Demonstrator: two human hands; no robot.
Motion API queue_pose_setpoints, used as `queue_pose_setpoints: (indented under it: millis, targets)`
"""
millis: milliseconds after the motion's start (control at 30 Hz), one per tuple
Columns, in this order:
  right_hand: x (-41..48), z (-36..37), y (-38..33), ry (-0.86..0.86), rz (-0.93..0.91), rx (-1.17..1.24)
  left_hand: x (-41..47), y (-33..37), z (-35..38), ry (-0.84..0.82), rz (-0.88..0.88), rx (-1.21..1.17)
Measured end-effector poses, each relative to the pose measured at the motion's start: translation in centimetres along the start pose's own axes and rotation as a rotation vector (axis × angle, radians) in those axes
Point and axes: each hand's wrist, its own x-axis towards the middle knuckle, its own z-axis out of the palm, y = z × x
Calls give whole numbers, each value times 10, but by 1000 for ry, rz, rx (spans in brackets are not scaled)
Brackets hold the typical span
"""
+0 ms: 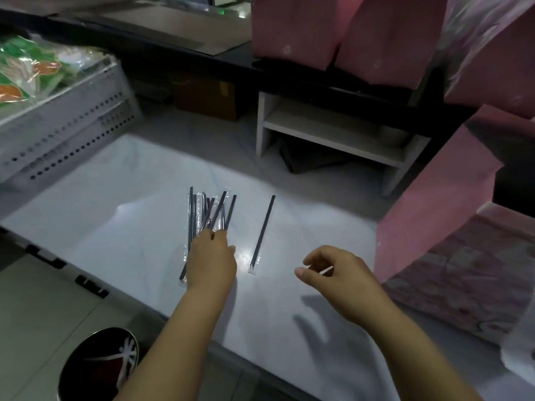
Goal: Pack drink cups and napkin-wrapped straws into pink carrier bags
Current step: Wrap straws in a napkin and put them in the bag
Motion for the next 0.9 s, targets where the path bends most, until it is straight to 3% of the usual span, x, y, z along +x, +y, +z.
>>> queue_pose_setpoints:
  millis: [133, 367, 533, 733, 833, 900]
  targets:
    - [6, 4, -2, 3, 16, 35, 8, 1, -6, -4, 2, 83]
    - [15, 11, -10, -15, 14, 60, 21, 9, -17, -161, -99, 174]
    - [17, 12, -11, -22, 17, 55, 24, 6, -16, -153, -91, 141]
    - [16, 7, -10, 13, 11, 80, 30, 10, -20, -12, -46, -274]
    - [13, 5, -11, 43, -6, 114, 24, 20, -27, -54, -42, -587]
    - [9, 2, -11, 80, -42, 145, 20, 25, -28, -40, -10, -659]
